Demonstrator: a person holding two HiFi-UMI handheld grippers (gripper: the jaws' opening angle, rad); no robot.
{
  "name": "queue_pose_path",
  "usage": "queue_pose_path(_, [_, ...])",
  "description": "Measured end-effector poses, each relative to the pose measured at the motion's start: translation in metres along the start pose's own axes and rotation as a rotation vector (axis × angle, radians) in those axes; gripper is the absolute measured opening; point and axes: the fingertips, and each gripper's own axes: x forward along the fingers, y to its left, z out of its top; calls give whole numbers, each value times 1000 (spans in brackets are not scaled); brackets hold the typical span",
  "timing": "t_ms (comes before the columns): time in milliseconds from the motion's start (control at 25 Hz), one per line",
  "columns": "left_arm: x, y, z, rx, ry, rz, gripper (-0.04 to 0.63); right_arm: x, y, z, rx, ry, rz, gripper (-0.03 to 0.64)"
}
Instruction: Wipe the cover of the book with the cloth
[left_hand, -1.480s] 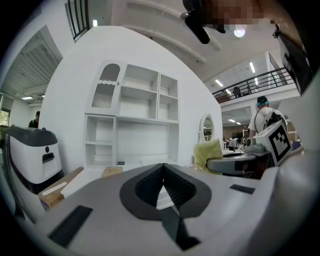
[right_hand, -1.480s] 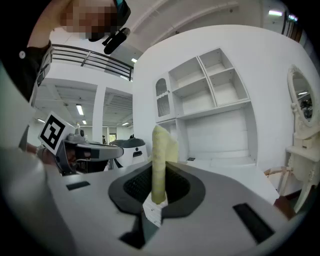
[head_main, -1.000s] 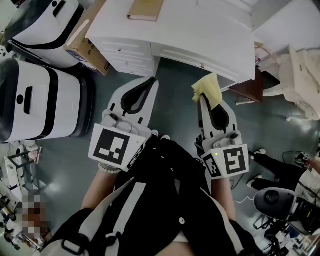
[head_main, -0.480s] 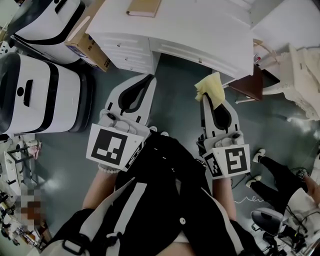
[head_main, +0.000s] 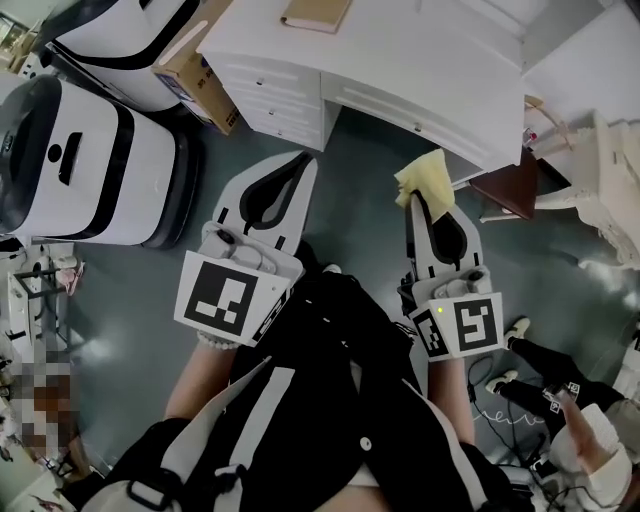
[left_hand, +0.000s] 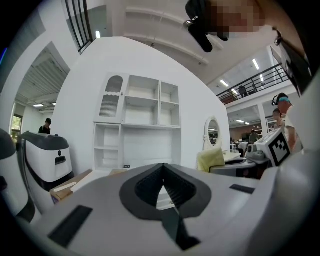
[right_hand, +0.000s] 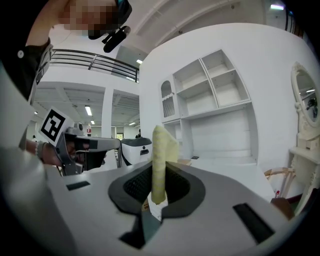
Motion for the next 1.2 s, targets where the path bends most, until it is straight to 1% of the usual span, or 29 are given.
queue_pose_path(240, [-8,18,1,1,-25,28,0,13,11,2,-14,-5,23,38])
queue_pose_path(400, [-8,37,3,-6,-34,28,0,28,16,3,13,-9,12,38])
queue_pose_path(560, [-5,65,4,-15,-33,21,0,50,26,5,1,-2,-5,38])
queue_pose_path(800, [7,111,2,-22,-11,-11,0,97,42,10,1,1,-23,38])
queue_pose_path(1120, [22,175,-2,-7,14,-69,0,159,61,13,17,2,-74,38])
queue_pose_path(1200, [23,189,-3,-13,23,-86,0,171,68,14,18,5,-91,38])
